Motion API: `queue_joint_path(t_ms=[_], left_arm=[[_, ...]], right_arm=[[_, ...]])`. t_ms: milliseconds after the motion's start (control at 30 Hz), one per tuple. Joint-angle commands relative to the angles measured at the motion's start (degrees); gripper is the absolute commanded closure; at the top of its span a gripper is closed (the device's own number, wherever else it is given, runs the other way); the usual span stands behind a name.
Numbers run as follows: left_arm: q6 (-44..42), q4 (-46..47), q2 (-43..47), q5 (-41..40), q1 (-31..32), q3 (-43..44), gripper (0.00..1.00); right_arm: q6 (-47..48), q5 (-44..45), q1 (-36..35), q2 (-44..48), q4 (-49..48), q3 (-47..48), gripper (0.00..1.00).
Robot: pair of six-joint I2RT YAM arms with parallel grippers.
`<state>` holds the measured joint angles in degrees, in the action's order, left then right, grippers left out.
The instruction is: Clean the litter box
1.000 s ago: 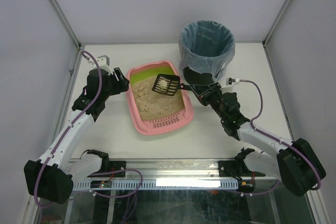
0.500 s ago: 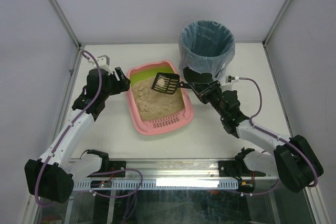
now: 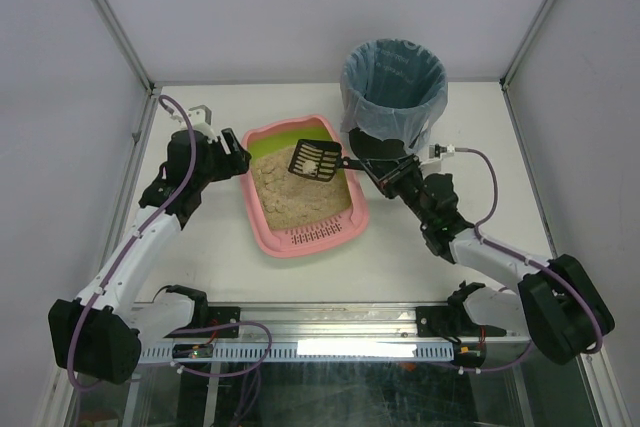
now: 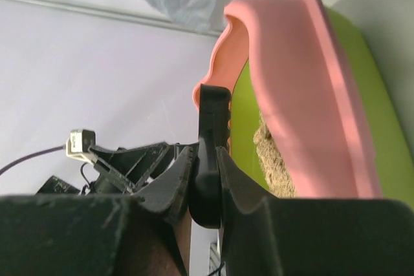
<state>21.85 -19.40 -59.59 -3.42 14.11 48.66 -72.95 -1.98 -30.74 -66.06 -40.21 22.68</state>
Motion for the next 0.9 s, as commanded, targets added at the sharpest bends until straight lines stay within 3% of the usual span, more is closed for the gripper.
queue_joint_path(t_ms=[0, 67, 167, 300, 433, 567, 867], left_arm=[[0.08, 2.78, 0.32, 1.5, -0.88, 0.37, 0.32], [0.12, 2.74, 0.17, 1.36, -0.84, 0.65, 0.31], [-0.06, 2.71, -0.21, 2.01, -0.99, 0.86, 0.32], [0.14, 2.68, 0.17, 1.4, -1.02, 0.48, 0.31], [-0.08, 2.53, -0.72, 2.64, -1.18, 1.1, 0.32], [0.11, 2.52, 0.0, 1.25, -1.28, 0.57, 0.31], [-0.14, 2.52, -0.01, 1.76, -1.53, 0.72, 0.32]], right_arm=[[2.19, -2.81, -1.38, -0.19, -3.65, 4.37, 1.0], [4.22, -1.95, -2.22, 0.09, -2.27, 5.07, 1.0], [-0.9, 1.94, 1.86, 3.62, -1.26, 0.73, 1.0], [3.82, -4.38, -1.39, 0.78, -1.29, 5.68, 1.0], [0.4, -0.2, 1.28, 4.37, 1.45, 2.86, 1.0], [3.97, -4.4, -0.1, 3.35, 10.29, 10.73, 1.0], [4.58, -6.52, 1.69, 6.3, 17.77, 16.88, 1.0]])
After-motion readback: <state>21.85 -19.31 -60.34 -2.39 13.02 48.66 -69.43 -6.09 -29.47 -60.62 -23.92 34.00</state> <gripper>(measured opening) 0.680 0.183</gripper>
